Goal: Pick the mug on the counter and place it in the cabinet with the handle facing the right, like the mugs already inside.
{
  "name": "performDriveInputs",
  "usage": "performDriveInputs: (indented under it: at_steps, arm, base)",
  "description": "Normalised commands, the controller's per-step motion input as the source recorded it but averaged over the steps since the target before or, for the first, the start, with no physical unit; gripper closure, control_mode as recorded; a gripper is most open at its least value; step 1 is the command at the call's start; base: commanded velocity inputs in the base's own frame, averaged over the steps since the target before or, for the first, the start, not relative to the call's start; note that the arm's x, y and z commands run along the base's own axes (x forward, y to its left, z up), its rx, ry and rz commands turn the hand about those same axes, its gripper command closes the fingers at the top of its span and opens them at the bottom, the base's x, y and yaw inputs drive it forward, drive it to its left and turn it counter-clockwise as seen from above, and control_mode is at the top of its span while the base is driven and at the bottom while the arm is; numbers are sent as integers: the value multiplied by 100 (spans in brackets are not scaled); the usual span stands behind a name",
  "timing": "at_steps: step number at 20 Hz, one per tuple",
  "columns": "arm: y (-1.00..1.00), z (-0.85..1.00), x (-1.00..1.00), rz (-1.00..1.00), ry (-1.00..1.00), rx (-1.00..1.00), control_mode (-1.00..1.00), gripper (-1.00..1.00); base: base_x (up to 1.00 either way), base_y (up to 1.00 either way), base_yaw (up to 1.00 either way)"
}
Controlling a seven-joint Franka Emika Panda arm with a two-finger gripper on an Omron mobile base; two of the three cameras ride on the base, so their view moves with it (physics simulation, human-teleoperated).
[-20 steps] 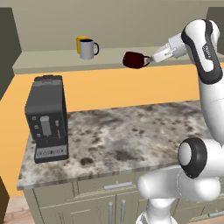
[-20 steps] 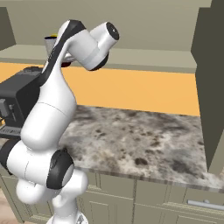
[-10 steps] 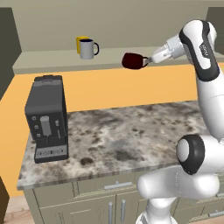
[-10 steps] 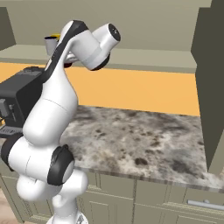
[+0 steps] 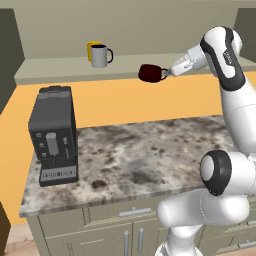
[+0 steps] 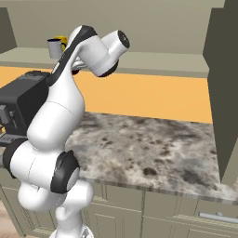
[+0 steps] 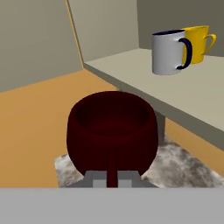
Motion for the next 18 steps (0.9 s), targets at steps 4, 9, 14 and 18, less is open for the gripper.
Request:
performDriveInputs:
  at_steps: [4, 9, 14, 18]
  arm:
    - [-13, 9, 10, 0, 0, 0, -100, 100]
    - [-21, 13, 18, 0, 0, 0, -100, 100]
    - [-12, 15, 14, 0, -1, 0, -100, 100]
    - [-3, 5, 16, -3, -7, 0, -100, 100]
  base:
    - [0, 0, 0]
    - [0, 0, 0]
    - [0, 0, 0]
    - [0, 0, 0]
